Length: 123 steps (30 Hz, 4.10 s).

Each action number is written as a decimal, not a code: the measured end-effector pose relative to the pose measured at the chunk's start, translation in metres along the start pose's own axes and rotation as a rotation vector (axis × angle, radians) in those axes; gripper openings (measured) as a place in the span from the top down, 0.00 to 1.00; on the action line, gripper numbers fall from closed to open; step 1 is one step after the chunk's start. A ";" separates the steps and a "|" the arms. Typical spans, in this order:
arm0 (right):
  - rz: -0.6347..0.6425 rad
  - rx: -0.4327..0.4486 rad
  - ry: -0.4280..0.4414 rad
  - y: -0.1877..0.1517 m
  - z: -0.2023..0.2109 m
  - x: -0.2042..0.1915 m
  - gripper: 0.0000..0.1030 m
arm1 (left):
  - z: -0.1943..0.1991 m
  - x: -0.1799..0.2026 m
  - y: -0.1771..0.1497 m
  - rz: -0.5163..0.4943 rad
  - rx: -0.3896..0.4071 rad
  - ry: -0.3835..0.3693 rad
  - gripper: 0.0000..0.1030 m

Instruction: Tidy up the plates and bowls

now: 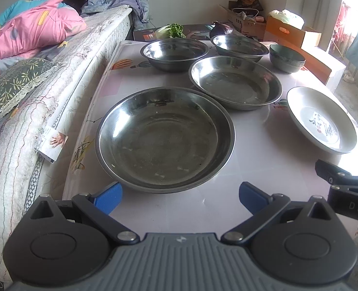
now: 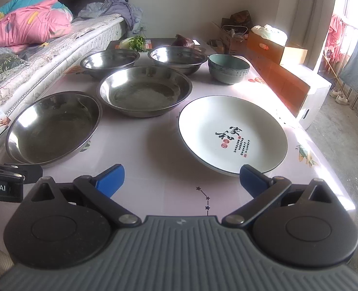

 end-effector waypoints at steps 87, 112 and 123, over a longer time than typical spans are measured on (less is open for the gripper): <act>-0.046 -0.535 0.393 0.158 -0.359 -0.210 0.91 | -0.257 -0.173 0.184 0.146 -0.174 -0.055 0.51; -0.088 -0.502 0.411 0.179 -0.347 -0.205 0.91 | -0.241 -0.173 0.183 0.221 -0.160 -0.112 0.61; -0.091 -0.497 0.416 0.183 -0.342 -0.202 0.91 | -0.233 -0.173 0.187 0.224 -0.147 -0.108 0.61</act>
Point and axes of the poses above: each gripper's, at about its wrist camera, not at the fingertips, and z roughly against the way its jaws point, x to its right, y to its top, the point moved 10 cm from there along -z, roughly the way its jaws point, and after that the axes turned 15 degrees about -z, right-handed, at the moved point
